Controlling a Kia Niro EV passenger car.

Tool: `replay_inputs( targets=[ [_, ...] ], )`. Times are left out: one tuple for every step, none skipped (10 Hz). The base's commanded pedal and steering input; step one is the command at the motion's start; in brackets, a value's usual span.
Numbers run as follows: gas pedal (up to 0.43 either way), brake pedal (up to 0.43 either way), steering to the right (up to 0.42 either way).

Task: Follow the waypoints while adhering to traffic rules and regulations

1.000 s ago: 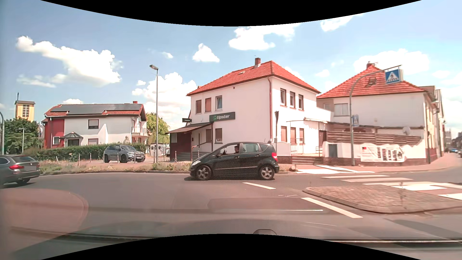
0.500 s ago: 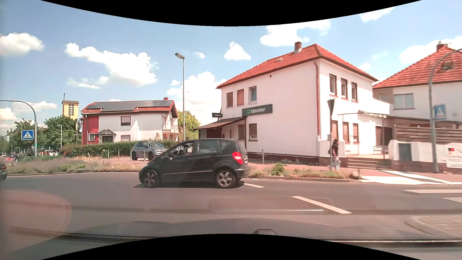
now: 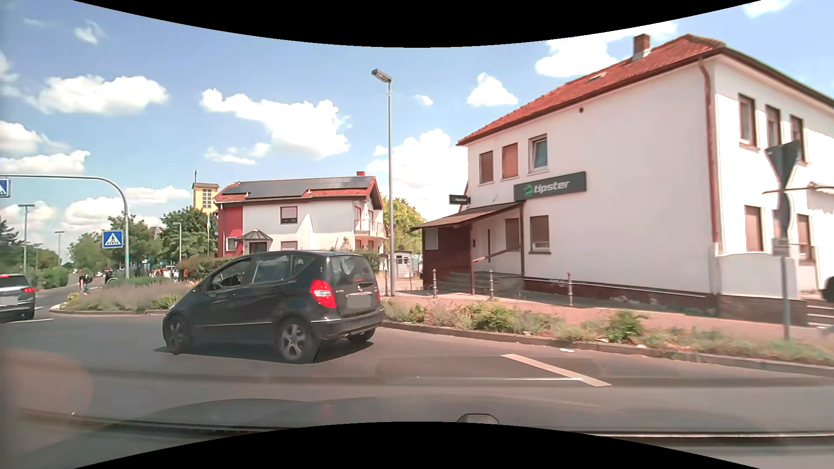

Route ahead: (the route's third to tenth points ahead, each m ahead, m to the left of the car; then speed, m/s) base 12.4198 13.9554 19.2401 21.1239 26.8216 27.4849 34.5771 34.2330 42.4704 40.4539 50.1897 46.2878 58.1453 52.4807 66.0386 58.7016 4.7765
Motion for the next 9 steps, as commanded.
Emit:
replay_inputs(
  targets=[
    [0.000, 0.171, -0.329],
    [0.000, 0.171, -0.340],
    [0.000, 0.159, -0.355],
    [0.000, 0.152, -0.366],
    [0.000, 0.152, -0.372],
    [0.000, 0.152, -0.372],
    [0.000, 0.152, -0.372],
    [0.000, 0.177, -0.371],
    [0.000, 0.195, -0.371]
  ],
)
